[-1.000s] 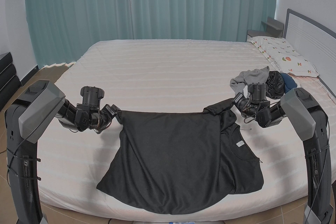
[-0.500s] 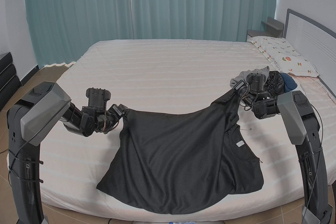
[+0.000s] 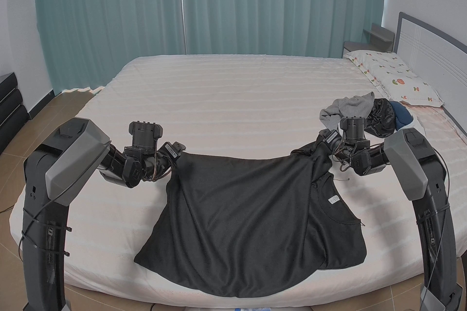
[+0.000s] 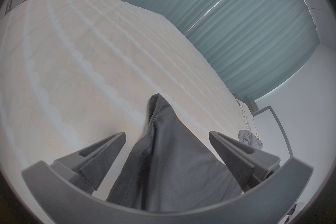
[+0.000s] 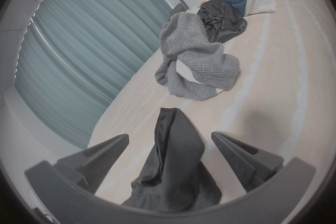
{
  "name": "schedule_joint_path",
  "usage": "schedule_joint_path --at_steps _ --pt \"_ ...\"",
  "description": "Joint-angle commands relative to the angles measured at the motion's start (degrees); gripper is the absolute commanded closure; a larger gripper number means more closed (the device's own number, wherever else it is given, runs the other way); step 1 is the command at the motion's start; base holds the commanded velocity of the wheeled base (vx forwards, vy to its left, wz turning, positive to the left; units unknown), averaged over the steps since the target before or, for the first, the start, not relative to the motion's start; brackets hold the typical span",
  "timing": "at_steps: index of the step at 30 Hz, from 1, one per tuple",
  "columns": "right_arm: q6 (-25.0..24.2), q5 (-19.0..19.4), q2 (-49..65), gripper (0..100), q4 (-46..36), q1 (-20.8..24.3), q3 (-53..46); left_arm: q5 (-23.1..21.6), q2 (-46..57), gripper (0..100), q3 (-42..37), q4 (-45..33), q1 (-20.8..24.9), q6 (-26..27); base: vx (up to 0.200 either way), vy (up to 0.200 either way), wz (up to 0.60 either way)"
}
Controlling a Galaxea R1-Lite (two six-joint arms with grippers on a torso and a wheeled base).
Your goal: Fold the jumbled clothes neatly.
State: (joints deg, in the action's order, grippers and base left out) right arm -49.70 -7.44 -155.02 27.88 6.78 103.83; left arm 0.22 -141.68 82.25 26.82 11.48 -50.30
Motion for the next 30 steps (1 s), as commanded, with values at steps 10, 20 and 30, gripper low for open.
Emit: schedule_joint_path --at_steps 10,20,30 --pt "-0.1 3.6 6.6 0 5.4 -1.6 -13.5 0.6 -9.7 0 13.6 -5.9 1.3 2.4 0.0 0.0 0.0" --pt "0.3 7.8 5.7 0 4.8 -1.1 -16.1 3.4 -11.7 100 17.5 -7.0 1.2 2.3 0.0 0.0 0.0" --pt "1.1 8.8 2.4 100 4.6 0.7 -12.2 6.0 -10.3 100 19.4 -7.0 0.6 2.2 0.0 0.0 0.0"
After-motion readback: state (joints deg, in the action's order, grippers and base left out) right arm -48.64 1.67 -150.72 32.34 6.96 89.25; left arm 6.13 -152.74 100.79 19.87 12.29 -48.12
